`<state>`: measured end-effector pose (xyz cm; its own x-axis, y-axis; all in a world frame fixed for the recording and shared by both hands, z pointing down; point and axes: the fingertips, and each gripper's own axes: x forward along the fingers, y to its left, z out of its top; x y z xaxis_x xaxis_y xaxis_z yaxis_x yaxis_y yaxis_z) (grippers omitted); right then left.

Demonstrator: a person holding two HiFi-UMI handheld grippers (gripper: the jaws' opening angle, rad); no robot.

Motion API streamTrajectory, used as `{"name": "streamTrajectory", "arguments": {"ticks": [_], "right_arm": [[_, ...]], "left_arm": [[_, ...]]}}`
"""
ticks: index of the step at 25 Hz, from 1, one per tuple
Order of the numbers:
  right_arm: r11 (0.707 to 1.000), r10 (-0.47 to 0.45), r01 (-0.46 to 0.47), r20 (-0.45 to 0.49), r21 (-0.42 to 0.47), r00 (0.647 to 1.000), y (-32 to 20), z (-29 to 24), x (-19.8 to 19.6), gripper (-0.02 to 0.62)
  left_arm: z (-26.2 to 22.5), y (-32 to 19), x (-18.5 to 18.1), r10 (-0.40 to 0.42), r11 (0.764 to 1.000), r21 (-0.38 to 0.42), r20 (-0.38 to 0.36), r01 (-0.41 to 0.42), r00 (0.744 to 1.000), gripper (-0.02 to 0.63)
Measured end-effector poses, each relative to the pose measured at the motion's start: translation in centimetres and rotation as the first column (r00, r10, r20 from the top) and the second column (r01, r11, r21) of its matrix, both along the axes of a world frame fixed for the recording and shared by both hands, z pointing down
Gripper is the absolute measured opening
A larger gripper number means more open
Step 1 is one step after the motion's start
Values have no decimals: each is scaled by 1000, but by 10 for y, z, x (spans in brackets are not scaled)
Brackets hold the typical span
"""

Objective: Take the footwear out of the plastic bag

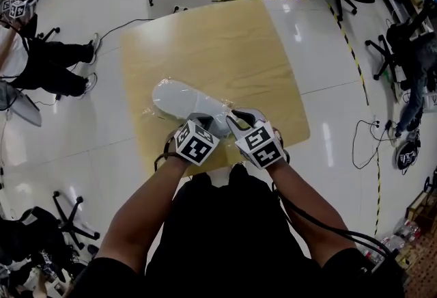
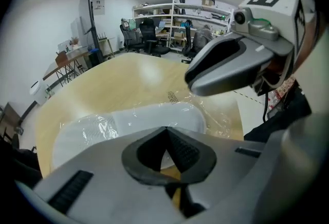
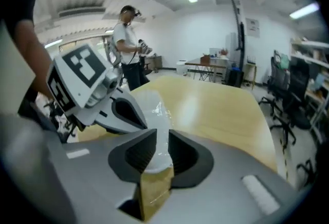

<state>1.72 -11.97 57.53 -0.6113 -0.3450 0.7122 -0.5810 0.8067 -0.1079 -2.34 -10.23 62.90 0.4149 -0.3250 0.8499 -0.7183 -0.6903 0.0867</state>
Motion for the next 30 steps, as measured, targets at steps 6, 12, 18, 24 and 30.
{"name": "streamTrajectory", "arguments": {"ticks": [6, 12, 18, 24, 30], "right_arm": [[991, -135, 130, -167, -42, 977, 24, 51, -8, 125], [993, -75, 61, -139, -101, 987, 29, 53, -38, 9], [998, -22, 21, -19, -62, 1000, 15, 17, -24, 170], [995, -56, 36, -215, -98, 975, 39, 59, 28, 167], [982, -71, 31, -218, -184, 973, 51, 70, 19, 11]], "left_arm": [[1, 3, 0, 71, 997, 28, 35, -72, 997, 8], [3, -18, -13, 34, 998, 43, 77, -37, 996, 8], [5, -29, -26, -3, 1000, 8, 46, 3, 999, 8], [4, -27, -27, 67, 998, 0, 89, -67, 994, 8], [6, -32, -26, 188, 980, 35, 189, -198, 964, 8]]}}
